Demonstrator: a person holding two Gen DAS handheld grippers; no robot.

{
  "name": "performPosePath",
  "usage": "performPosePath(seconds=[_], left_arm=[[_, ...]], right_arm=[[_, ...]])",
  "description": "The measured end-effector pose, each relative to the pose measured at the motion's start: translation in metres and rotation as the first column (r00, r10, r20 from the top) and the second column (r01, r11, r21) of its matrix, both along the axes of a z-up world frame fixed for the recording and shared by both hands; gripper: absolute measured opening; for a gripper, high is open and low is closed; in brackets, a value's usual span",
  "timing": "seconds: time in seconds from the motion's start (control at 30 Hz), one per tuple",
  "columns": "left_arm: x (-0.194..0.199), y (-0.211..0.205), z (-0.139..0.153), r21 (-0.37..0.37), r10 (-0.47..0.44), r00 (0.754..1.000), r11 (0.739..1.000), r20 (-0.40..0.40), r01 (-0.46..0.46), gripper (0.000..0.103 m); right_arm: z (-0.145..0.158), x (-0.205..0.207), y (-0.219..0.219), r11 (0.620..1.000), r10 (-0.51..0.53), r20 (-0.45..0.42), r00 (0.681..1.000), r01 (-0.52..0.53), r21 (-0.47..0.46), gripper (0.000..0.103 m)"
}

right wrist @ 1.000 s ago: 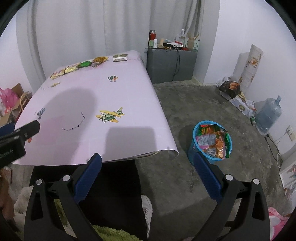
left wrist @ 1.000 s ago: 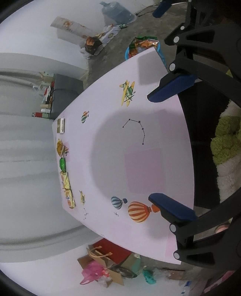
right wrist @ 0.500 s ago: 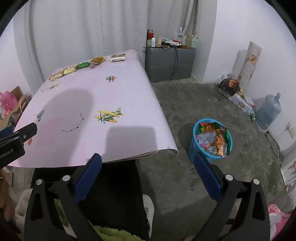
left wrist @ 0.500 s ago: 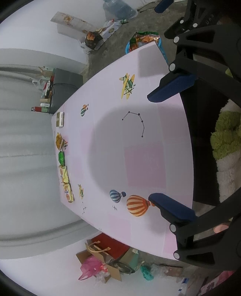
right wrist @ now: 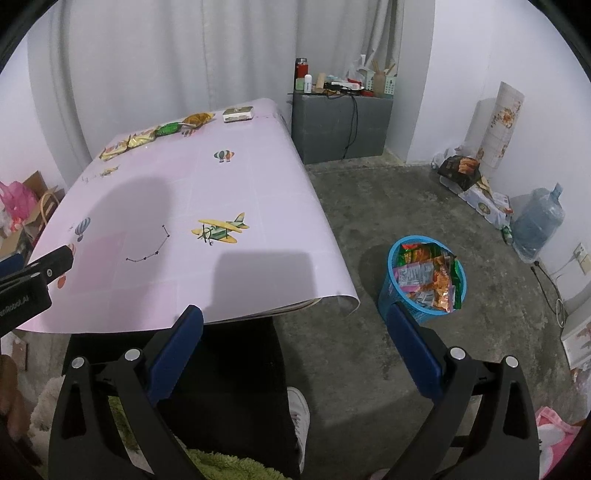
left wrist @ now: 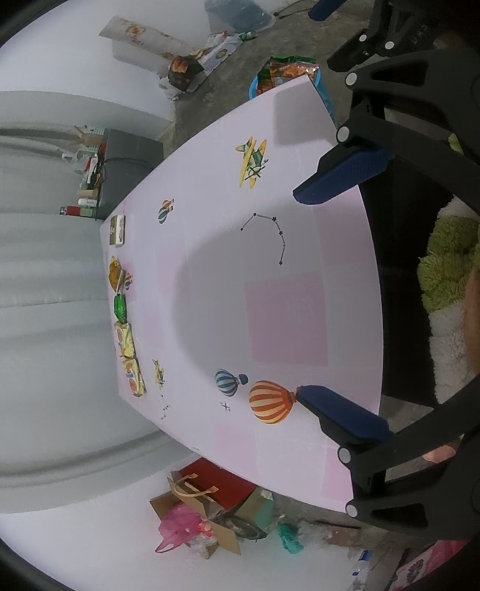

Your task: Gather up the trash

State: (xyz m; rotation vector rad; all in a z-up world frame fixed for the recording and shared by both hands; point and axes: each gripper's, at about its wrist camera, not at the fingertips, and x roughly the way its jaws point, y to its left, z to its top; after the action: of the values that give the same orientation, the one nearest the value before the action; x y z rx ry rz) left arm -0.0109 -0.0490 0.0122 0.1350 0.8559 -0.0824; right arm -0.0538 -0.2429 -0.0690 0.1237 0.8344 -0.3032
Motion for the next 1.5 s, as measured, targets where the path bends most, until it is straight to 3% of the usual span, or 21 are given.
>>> performPosePath(seconds=[0.83,1.5], left_arm=[[0.001,-0.017,0.000,-0.041,-0.051,0.998,0.998,-0.031,0.049,0.094],[0.002,-0.011,0.000,-0.048,-0.018,0.999,0.999,-0.029,0.016,0.094]], right_arm=[[0.008,-0.004,-0.016,0.998,-0.052,0.006,0.999,0.053,-0.028,0.097],[0.008,-0.004,-0.017,0.998,-0.054,0.001,0.999,0.054,-0.033,0.097]])
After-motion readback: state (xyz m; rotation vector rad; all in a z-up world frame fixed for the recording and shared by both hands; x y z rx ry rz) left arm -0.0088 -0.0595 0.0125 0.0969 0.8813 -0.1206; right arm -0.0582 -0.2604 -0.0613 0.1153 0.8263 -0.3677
